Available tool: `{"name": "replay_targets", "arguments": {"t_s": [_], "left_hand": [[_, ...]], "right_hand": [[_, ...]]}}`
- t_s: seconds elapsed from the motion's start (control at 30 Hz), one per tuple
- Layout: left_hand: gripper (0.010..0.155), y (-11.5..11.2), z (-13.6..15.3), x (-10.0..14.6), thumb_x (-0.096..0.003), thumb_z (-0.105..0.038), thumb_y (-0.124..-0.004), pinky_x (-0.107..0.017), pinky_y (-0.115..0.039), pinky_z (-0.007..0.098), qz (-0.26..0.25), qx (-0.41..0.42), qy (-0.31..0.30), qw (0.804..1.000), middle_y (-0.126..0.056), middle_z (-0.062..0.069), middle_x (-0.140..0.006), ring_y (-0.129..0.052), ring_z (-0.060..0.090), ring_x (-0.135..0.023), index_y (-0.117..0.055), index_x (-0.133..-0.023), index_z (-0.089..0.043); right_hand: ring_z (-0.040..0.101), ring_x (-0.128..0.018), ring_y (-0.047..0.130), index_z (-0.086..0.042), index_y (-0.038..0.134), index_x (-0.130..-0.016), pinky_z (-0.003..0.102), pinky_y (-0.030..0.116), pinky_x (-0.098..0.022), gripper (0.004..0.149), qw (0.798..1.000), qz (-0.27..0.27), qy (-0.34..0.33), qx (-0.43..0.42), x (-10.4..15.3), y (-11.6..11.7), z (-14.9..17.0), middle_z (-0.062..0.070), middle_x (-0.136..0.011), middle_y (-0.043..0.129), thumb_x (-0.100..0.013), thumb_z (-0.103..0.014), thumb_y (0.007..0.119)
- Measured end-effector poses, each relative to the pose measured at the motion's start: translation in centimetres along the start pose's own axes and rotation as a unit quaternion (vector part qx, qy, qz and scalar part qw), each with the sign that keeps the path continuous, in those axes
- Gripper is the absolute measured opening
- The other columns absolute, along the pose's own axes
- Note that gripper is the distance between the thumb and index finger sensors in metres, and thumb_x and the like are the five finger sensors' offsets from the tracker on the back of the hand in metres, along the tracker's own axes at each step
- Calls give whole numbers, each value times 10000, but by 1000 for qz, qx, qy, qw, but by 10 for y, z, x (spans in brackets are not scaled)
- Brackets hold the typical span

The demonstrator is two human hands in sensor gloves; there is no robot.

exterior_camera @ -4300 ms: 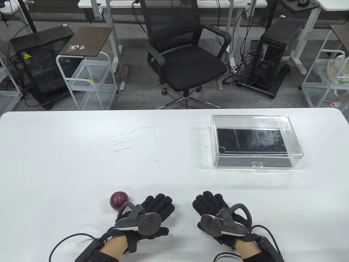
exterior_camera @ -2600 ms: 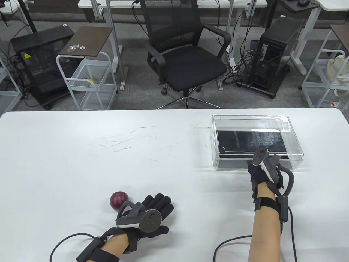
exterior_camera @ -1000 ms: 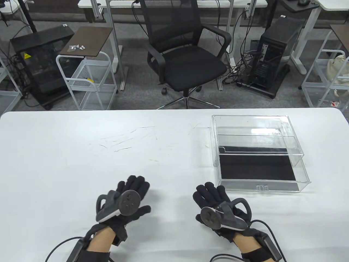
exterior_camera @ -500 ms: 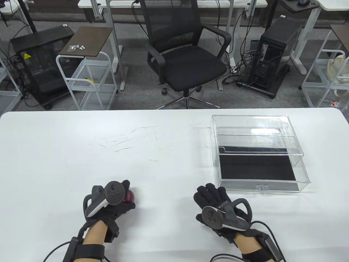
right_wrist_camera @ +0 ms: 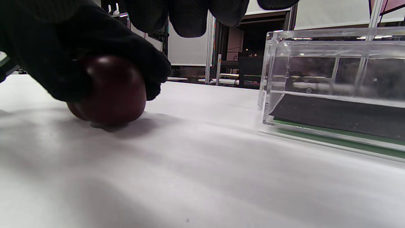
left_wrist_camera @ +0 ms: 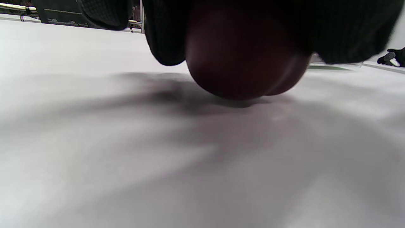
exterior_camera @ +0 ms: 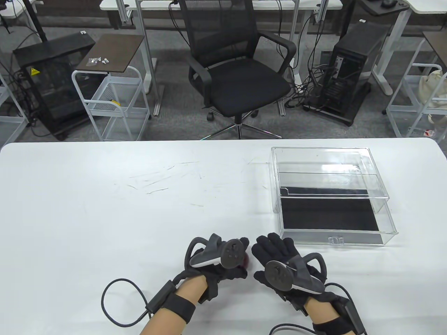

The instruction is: Put the plum into the drawer organizer

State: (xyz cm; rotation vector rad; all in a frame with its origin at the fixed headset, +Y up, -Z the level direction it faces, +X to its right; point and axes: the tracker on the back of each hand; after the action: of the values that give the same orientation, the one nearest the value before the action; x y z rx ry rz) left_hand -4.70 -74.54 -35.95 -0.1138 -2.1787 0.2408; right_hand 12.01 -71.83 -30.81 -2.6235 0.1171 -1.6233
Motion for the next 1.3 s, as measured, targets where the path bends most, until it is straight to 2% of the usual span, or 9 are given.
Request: {"name": "replay_targets", "arguments": {"t_s": [0.23,0.37,0.53,0.63,0.8,1.0,1.07,1.17,1.3], "left_hand": [[919,-4,3,0,-375,-608,-843,-737,-612,621,6,18,12,1000,-670,68,-1172,-798,318,-1010,-475,-1121,-217],[968,5,5,8,-357,-651,-825,-743,-589,640,-4,25,4,1000,-610,86,-1202,-750,335,-1047,-446,-1129,-206],[908,32,24,46,-380,-707,-716,-791,-464,639,-55,45,-8,997,-496,90,-1250,-582,375,-1123,-502,-1126,-237],[870,37,50,77,-377,-681,-715,-826,-362,618,-73,29,9,997,-468,62,-1260,-451,346,-1168,-559,-1110,-239],[810,24,88,115,-384,-641,-725,-839,-327,582,-69,19,26,997,-472,6,-1251,-420,303,-1172,-642,-1076,-228],[788,7,106,125,-396,-629,-720,-842,-320,564,-65,27,42,997,-463,-12,-1249,-417,285,-1171,-626,-1077,-245],[785,6,106,125,-398,-632,-717,-843,-323,562,-71,26,38,996,-458,-14,-1250,-414,284,-1172,-618,-1079,-252],[785,6,106,125,-401,-634,-713,-842,-330,560,-74,25,35,996,-459,-13,-1249,-416,284,-1170,-615,-1079,-252],[783,6,104,127,-404,-636,-709,-842,-338,559,-74,19,32,997,-455,-15,-1250,-417,283,-1170,-610,-1081,-255]], "right_hand": [[309,-1047,549,-338,551,-1020,511,532,-733,714,1000,-5,0,-6,0,0,1,-8,-1137,591,-374,-623,660],[311,-1046,551,-337,552,-1019,514,534,-730,718,1000,-5,-2,-8,1,-1,-1,-7,-1137,592,-372,-627,659],[311,-1045,553,-337,555,-1017,512,532,-732,716,1000,-5,-5,-13,2,-1,-1,-9,-1135,596,-371,-627,658],[311,-1044,556,-338,556,-1017,513,534,-730,715,1000,-3,-7,-14,3,0,-1,-8,-1132,602,-371,-627,659],[309,-1045,556,-339,556,-1016,511,532,-732,715,1000,-16,-12,-12,1,6,-5,-10,-1134,599,-370,-627,661],[316,-1063,538,-333,474,-1051,525,518,-744,798,999,-20,-5,-33,-14,6,-15,-1,-1157,566,-352,-631,718],[308,-1064,553,-332,410,-1063,528,530,-743,853,998,-39,1,-47,-29,4,-24,2,-1167,536,-337,-630,743],[322,-1073,529,-327,308,-1073,534,521,-748,933,992,-117,23,-39,-55,10,-36,21,-1190,452,-320,-645,759],[320,-1049,595,-302,347,-1070,548,509,-741,930,977,-209,41,-30,-78,26,-43,22,-1165,537,-316,-629,784]]}}
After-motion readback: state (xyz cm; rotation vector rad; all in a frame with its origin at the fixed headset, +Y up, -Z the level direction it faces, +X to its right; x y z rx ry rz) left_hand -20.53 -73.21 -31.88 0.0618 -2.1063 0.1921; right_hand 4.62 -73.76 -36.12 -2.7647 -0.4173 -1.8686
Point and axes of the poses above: the tracker on the back of each hand, its own z axis roughly to the little-finger side, its own x axis roughly from the fingertips to the wrist, y = z × x
